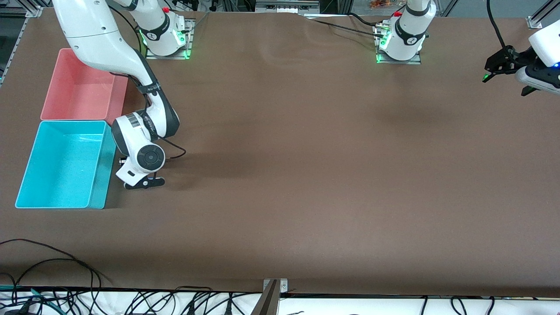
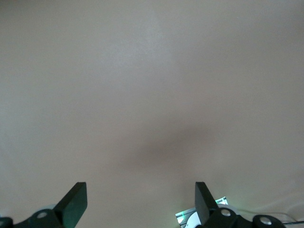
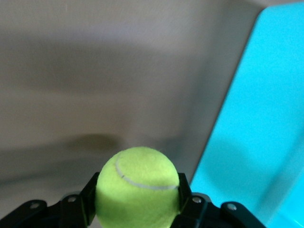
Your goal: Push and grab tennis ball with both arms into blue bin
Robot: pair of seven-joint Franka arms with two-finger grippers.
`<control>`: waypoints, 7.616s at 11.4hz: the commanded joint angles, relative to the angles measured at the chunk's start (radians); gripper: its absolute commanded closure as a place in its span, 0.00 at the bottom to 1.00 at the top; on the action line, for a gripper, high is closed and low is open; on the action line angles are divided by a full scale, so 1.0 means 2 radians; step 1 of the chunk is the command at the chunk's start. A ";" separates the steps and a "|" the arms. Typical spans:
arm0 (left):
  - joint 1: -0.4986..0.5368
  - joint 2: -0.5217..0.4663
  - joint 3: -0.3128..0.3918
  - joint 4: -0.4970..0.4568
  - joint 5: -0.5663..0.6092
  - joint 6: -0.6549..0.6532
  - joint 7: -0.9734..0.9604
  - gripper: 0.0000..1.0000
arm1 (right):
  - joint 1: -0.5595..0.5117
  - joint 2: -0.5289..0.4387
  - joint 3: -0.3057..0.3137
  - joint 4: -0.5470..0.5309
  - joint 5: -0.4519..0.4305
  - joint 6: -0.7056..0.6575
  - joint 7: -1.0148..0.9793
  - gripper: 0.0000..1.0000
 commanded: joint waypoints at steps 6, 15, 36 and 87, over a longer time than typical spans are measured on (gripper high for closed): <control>0.005 0.010 -0.001 0.017 -0.046 -0.007 -0.190 0.00 | -0.050 -0.097 0.010 0.055 0.101 -0.114 -0.130 0.55; -0.001 0.018 -0.003 0.027 -0.042 -0.010 -0.185 0.00 | -0.214 -0.181 -0.006 -0.138 0.207 0.042 -0.377 0.56; 0.001 0.037 -0.006 0.049 -0.021 -0.008 -0.185 0.00 | -0.219 -0.158 -0.020 0.008 0.260 -0.092 -0.490 0.00; -0.003 0.053 -0.013 0.098 -0.017 -0.038 -0.186 0.00 | -0.106 -0.332 -0.013 0.102 0.249 -0.277 -0.233 0.00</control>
